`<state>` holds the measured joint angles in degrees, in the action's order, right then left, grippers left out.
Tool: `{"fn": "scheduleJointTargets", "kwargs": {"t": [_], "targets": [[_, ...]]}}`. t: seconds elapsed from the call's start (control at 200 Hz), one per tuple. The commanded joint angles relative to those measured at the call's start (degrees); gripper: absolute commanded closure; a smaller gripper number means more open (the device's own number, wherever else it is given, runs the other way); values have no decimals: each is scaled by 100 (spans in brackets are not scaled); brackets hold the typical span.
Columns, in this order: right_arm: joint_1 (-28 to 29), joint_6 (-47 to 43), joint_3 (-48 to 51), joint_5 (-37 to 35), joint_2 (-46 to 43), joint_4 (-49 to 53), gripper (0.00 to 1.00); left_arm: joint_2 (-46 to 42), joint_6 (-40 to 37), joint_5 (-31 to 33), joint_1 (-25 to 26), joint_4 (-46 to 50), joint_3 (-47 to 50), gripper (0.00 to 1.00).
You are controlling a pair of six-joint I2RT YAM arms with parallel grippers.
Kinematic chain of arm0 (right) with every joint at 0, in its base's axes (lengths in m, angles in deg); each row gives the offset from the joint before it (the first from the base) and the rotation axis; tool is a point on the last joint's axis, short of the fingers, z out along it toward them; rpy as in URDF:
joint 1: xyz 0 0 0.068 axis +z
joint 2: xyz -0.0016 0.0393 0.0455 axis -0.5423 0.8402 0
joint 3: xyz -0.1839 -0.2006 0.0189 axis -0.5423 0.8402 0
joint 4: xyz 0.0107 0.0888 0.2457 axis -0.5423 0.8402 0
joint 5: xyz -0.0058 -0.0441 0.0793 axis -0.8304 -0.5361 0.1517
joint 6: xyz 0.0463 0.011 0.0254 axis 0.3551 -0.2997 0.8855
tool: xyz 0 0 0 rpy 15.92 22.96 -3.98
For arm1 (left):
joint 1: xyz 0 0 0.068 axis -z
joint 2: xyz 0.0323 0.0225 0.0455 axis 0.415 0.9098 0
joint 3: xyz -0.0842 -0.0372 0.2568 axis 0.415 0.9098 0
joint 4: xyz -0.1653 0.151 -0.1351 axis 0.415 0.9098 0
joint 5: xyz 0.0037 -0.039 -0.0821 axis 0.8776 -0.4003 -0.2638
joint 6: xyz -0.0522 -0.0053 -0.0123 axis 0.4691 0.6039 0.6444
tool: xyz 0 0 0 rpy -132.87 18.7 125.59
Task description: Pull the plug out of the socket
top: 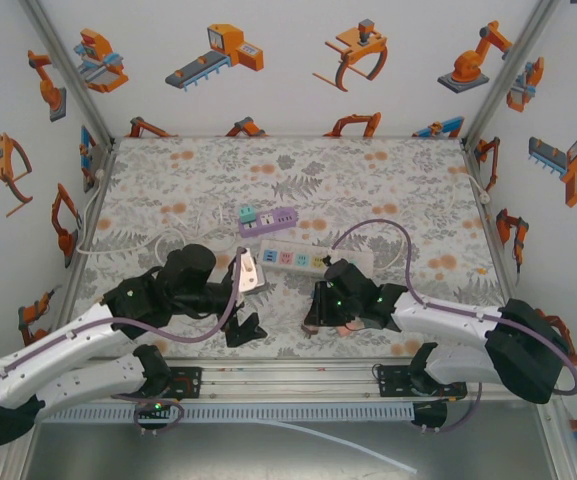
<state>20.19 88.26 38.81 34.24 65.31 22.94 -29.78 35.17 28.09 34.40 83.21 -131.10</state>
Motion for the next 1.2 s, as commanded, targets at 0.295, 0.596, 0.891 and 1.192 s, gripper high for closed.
{"fn": "scheduleJointTargets", "kwargs": {"t": [0.295, 0.596, 0.891, 1.192], "targets": [[40, -33, 36, -461, -440, 510, 58, -267, 31, 671, 41, -184, 119, 3], [35, -378, -320, -859, -1167, 1287, 53, -294, 262, 1345, 36, -371, 150, 3], [40, -1439, -1157, -1959, -2033, 1873, 53, -300, 1242, 3582, -223, -388, 156, 3], [40, -5876, -1355, -2250, -2106, -592, 51, -168, 3092, 4025, -1560, 55, -51, 3]]}}
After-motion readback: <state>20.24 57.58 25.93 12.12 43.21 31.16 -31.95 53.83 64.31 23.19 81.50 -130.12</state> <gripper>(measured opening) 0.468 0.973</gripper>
